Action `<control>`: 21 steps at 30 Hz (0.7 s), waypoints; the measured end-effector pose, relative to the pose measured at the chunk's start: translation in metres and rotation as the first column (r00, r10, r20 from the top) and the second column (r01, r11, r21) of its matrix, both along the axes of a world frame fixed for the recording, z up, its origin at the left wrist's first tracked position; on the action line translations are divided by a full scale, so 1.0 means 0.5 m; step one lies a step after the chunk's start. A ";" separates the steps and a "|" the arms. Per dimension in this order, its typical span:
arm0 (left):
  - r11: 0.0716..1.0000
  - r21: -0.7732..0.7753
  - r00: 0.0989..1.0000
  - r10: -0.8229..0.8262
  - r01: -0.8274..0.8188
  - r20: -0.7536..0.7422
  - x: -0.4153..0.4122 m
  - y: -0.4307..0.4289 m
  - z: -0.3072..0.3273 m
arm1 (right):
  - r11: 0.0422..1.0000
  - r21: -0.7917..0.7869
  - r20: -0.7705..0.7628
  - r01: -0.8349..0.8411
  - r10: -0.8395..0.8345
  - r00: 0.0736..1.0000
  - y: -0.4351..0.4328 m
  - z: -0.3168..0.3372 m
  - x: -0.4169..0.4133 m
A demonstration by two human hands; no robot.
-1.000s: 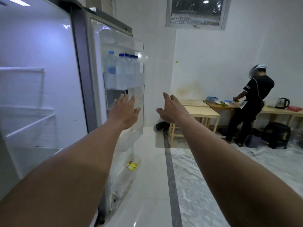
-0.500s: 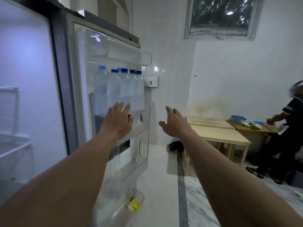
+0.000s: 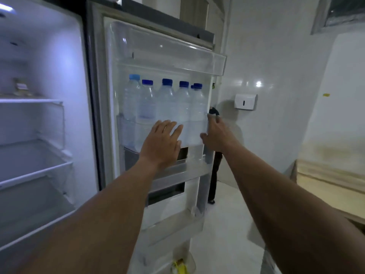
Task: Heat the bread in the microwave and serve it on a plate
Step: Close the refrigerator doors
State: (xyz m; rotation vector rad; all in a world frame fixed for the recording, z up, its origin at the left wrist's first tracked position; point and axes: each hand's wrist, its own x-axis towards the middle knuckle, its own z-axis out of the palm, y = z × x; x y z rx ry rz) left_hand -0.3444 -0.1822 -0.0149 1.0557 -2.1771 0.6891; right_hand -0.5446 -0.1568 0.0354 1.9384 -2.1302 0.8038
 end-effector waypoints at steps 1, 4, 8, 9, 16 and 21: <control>0.999 -0.009 0.999 0.033 -0.033 -0.008 -0.014 -0.004 0.001 | 1.000 0.012 -0.023 -0.012 0.012 1.000 -0.023 0.004 -0.016; 0.991 -0.024 0.991 0.132 -0.132 -0.019 -0.050 -0.008 0.009 | 0.998 0.064 -0.079 -0.029 0.034 0.996 -0.076 0.015 -0.061; 0.972 -0.009 0.971 0.233 -0.234 -0.054 -0.077 -0.008 0.014 | 0.987 0.129 -0.096 -0.098 0.111 0.989 -0.100 0.005 -0.100; 0.967 -0.001 0.965 0.253 -0.254 -0.064 -0.083 -0.005 0.016 | 0.985 0.128 -0.089 -0.117 0.129 0.988 -0.102 0.003 -0.108; 0.938 0.066 0.931 0.347 -0.341 -0.115 -0.111 0.022 0.021 | 0.976 0.116 -0.121 -0.184 0.198 0.973 -0.084 0.008 -0.128; 0.927 0.086 0.917 0.374 -0.365 -0.140 -0.102 0.054 0.026 | 0.975 0.131 -0.169 -0.178 0.199 0.965 -0.034 0.016 -0.124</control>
